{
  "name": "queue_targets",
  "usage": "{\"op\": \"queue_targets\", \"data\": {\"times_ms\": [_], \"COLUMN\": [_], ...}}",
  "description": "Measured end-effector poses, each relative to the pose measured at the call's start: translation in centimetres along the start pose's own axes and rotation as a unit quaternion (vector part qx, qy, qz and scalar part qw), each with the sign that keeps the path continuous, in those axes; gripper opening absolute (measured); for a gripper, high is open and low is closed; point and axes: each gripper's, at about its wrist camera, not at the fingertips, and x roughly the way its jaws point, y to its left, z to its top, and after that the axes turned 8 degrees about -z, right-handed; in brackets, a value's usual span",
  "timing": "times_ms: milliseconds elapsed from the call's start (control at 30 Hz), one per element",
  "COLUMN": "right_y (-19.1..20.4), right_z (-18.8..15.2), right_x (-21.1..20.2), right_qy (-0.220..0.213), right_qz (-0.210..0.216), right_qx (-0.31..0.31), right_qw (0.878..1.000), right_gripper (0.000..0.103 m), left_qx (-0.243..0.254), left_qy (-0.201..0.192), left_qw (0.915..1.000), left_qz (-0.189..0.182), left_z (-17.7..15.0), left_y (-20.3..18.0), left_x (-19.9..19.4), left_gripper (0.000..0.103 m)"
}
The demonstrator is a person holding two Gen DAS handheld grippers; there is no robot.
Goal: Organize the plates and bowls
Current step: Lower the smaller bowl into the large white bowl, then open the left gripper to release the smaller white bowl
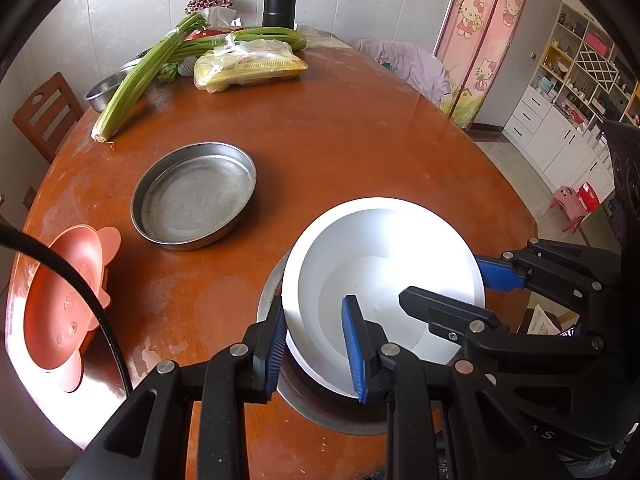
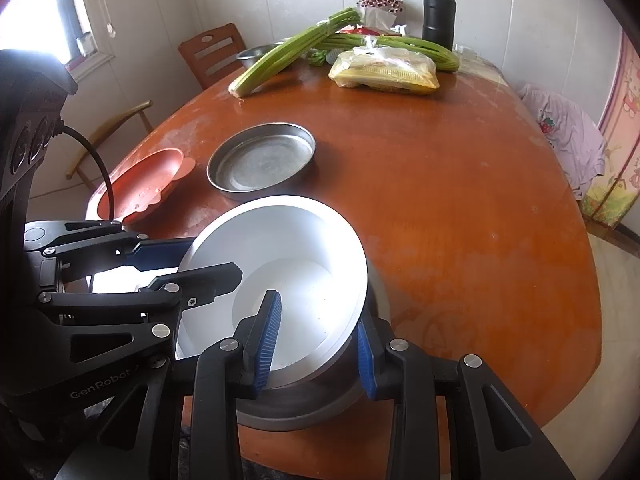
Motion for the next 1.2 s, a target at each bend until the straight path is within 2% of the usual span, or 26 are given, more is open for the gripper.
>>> {"op": "queue_targets", "data": {"times_ms": [1200], "right_y": [0.01], "right_z": [0.23], "right_x": [0.91], "right_qy": [0.005], "right_qz": [-0.008], "right_qx": [0.002], "right_qw": [1.000], "right_gripper": [0.037], "left_qx": [0.000], "left_qy": [-0.003], "left_qw": [1.0000], "left_qz": [-0.003], "left_z": [0.12], "left_y": [0.69], "left_x": [0.35], "left_gripper": [0.028]}}
